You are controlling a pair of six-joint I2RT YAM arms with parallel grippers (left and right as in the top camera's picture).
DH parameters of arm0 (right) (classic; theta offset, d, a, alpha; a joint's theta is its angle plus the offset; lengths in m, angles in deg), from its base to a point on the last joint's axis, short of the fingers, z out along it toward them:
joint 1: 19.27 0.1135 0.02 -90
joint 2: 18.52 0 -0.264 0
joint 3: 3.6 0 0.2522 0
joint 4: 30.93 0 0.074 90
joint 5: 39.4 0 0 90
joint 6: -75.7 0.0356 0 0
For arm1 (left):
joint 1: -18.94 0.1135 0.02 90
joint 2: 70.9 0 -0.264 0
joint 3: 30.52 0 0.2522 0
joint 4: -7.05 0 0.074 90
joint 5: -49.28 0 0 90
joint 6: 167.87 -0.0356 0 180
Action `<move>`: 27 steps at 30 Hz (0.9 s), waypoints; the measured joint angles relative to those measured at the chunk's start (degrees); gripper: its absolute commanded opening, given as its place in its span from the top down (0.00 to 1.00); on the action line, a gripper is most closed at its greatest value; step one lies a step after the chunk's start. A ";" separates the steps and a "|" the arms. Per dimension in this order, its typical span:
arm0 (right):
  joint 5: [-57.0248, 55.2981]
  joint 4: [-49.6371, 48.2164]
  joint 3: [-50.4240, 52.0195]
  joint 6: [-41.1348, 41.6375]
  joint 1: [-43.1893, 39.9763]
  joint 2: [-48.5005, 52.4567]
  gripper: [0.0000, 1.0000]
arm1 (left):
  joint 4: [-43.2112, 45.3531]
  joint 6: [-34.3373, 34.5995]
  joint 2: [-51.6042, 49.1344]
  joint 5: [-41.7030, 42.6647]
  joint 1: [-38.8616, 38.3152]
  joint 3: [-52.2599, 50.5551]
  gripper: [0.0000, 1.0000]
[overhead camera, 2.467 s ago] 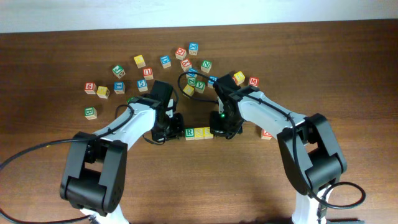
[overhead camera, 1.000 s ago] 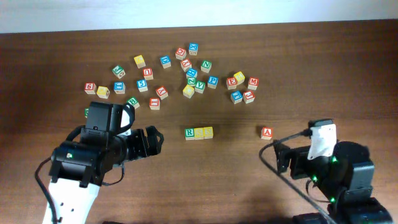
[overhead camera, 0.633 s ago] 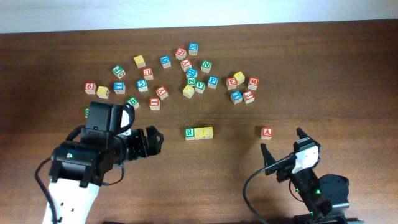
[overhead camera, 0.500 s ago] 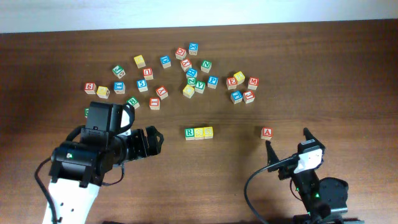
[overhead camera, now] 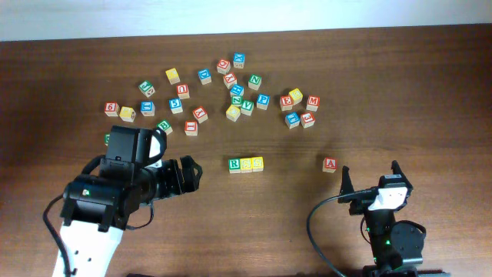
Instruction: Spell out RSS
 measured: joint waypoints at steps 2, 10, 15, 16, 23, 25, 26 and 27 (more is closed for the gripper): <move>-0.02 0.04 0.00 0.57 0.00 0.00 0.02 | 0.00 0.00 0.00 0.00 0.00 0.00 0.01; 0.00 0.02 0.00 -0.15 0.00 0.00 0.02 | 0.00 0.00 0.00 0.00 0.00 -0.02 0.01; 0.00 0.02 0.00 -0.35 0.00 0.00 0.02 | 0.00 0.00 0.00 0.00 0.00 0.00 0.01; 0.00 0.02 0.00 -0.28 0.00 0.00 0.02 | 0.00 0.00 0.00 0.00 0.00 -0.02 0.01; 0.00 0.02 0.00 -0.33 0.00 0.00 0.02 | 0.00 0.00 0.00 0.00 0.00 0.00 0.01; 0.00 0.02 0.00 -0.33 0.00 0.00 0.02 | -0.79 0.00 0.00 -0.02 0.00 0.00 0.01; 0.00 0.00 0.00 -0.37 0.00 0.00 0.02 | -1.27 0.00 0.00 -0.15 0.00 0.00 0.01; 0.00 0.00 0.00 -0.35 0.00 0.00 0.02 | -1.27 0.00 0.00 -0.72 0.00 0.00 0.01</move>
